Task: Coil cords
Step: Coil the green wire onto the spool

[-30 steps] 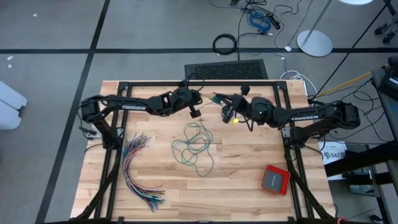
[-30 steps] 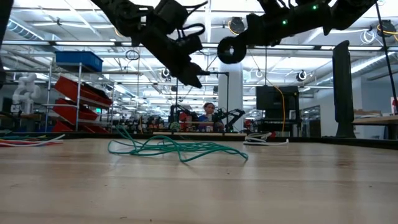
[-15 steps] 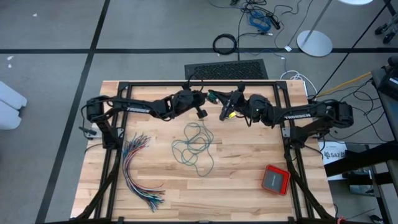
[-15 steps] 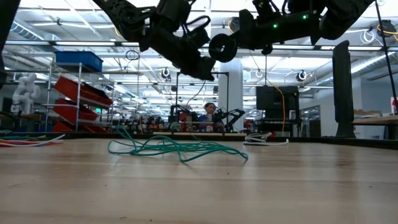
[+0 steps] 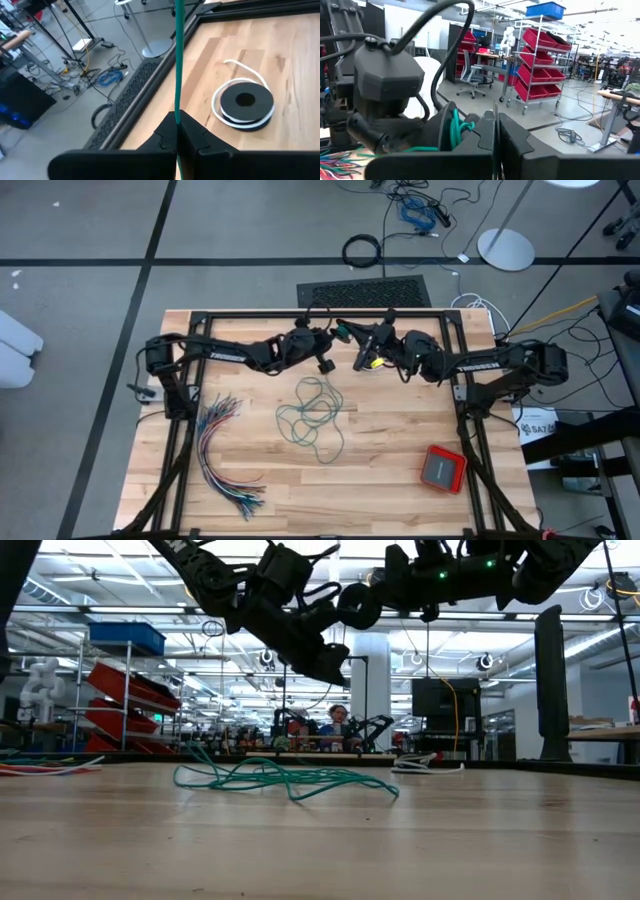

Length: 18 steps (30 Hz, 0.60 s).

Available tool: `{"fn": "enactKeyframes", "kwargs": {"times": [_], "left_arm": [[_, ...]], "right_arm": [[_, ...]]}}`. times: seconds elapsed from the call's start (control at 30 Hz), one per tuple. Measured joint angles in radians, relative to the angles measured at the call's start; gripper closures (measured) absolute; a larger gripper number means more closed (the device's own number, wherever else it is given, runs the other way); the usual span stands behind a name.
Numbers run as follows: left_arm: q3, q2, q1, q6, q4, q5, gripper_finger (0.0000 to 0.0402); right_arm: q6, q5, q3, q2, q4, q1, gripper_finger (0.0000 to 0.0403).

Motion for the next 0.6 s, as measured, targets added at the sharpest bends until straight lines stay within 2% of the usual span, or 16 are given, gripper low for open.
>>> {"fn": "enactKeyframes", "kwargs": {"times": [0.33, 0.6], "left_arm": [[0.000, 0.026, -0.036, -0.039, 0.073, 0.017, 0.0402], [0.002, 0.026, -0.045, -0.059, 0.133, -0.017, 0.0402]], "right_arm": [[-0.019, 0.033, 0.000, 0.009, 0.025, -0.030, 0.0403], [0.011, 0.028, 0.000, 0.125, 0.133, -0.047, 0.0403]]}}
